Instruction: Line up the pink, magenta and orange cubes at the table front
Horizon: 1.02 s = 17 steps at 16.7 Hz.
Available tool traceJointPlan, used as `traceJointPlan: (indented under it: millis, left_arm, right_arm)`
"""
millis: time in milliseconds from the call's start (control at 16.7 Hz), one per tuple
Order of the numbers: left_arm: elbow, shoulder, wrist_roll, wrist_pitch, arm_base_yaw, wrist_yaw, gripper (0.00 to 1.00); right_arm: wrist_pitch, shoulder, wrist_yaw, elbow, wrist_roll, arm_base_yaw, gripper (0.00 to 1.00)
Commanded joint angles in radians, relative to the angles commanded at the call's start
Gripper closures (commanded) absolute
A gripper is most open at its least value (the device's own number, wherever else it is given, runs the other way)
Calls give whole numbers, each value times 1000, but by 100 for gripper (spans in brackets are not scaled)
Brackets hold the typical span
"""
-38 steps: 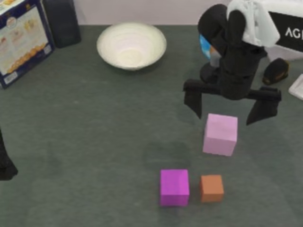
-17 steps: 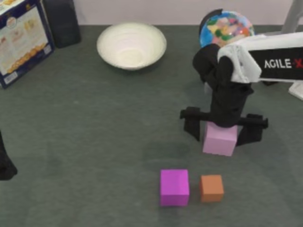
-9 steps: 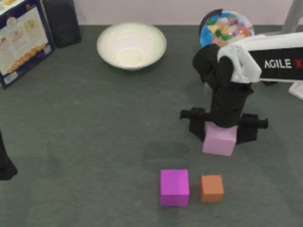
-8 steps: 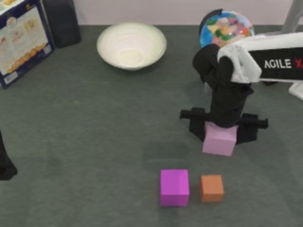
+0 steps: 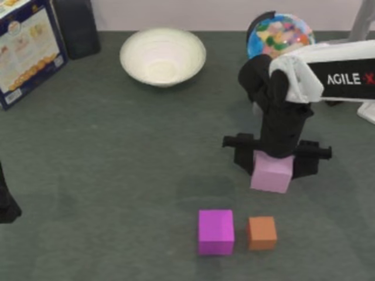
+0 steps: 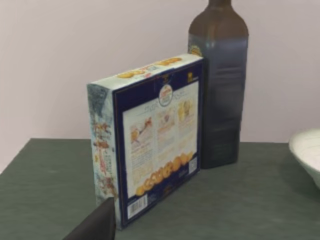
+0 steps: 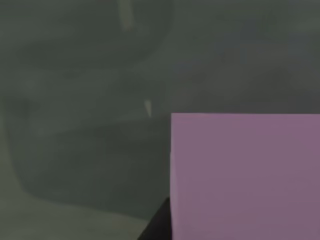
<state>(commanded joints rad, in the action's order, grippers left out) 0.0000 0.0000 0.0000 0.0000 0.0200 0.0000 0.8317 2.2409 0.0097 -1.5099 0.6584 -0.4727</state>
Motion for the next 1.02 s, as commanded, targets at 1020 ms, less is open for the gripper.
traceJointPlan:
  millis: [1020]
  left_arm:
    - [0, 0, 0, 0, 0, 0, 0]
  right_arm:
    - [262, -64, 0, -192, 52, -77, 100]
